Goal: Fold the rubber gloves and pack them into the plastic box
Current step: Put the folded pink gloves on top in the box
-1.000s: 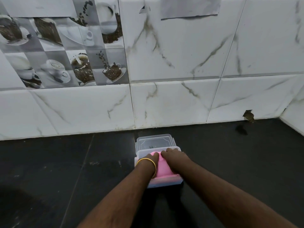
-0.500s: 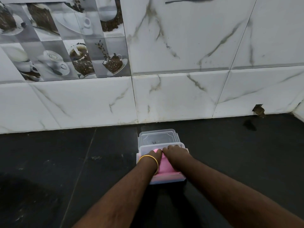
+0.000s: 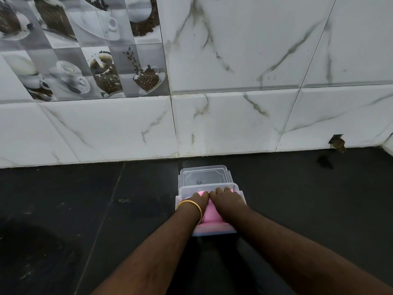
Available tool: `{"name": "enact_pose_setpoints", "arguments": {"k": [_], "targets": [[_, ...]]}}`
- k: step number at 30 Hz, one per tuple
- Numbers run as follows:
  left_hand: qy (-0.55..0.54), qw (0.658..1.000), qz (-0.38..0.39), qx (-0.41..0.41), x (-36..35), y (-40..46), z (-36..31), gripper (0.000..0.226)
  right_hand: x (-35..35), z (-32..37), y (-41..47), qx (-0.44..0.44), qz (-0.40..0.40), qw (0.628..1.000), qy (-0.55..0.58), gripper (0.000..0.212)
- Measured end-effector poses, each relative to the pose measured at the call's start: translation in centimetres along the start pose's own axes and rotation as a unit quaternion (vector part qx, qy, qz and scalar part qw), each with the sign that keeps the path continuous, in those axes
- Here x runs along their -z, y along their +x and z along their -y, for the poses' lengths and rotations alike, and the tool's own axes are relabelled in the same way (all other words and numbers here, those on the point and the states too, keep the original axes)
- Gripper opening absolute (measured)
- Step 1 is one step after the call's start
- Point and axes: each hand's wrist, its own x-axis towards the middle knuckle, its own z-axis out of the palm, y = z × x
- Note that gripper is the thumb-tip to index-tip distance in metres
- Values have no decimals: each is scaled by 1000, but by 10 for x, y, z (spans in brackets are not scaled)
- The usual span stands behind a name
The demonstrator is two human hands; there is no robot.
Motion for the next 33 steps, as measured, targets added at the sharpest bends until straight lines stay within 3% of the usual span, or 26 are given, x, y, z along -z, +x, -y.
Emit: {"name": "enact_pose_setpoints", "arguments": {"k": [13,17,20,23,26,33], "targets": [[22,1000,-5,-5,12,-30,-8,82,9,0,-18,15,2,1000,14,47],[-8,1000,5,-16,23,-38,-15,61,17,1,-22,20,17,999,36,45],[84,996,-17,-12,31,-43,-24,54,27,0,-19,13,31,998,55,41],[125,991,-36,-4,34,-46,-27,62,40,-5,-14,12,70,997,44,61],[119,993,-7,11,34,-48,-23,73,44,-8,-15,19,97,995,17,76],[84,996,-15,28,26,-47,-18,71,23,-2,-27,18,3,1000,-4,46]]}}
